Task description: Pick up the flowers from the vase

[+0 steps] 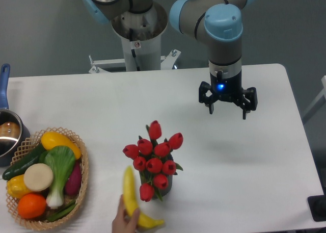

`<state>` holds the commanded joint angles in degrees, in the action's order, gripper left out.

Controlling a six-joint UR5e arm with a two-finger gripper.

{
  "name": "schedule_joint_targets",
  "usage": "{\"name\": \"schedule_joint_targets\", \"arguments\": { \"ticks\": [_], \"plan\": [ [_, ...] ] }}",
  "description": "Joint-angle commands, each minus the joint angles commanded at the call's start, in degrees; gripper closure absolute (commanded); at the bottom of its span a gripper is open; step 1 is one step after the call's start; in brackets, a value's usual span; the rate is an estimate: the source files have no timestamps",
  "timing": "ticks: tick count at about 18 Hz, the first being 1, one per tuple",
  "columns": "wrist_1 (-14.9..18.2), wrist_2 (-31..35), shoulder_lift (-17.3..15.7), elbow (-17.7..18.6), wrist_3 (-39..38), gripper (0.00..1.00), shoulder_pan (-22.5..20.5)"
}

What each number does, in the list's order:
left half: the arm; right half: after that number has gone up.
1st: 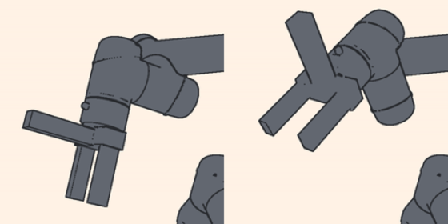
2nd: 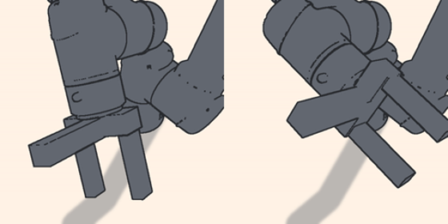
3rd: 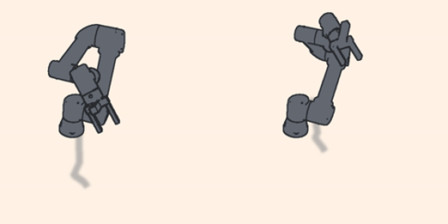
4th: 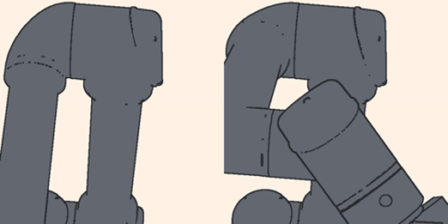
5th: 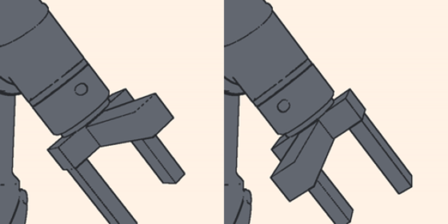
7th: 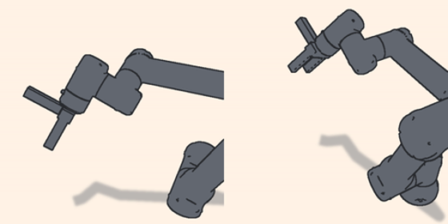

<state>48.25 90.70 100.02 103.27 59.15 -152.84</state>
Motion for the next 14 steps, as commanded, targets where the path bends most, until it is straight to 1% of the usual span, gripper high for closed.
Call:
{"name": "schedule_joint_targets", "arguments": {
  "ticks": [4,5,6,9,11,14],
  "plan": [
    [0.26,-0.79,-1.14,0.52,0.09,0.0,-0.09],
    [-0.43,-1.4,-1.58,1.22,-0.09,0.0,-0.09],
    [-0.96,-2.97,-1.76,1.49,-0.18,0.0,-0.17],
    [-2.19,-10.44,-1.76,1.93,-1.14,0.0,-0.53],
    [-3.69,-13.96,-2.37,2.2,-2.02,0.0,-0.52],
    [-3.78,-20.72,-2.9,2.02,-1.85,0.0,-0.18]
  ]
}}
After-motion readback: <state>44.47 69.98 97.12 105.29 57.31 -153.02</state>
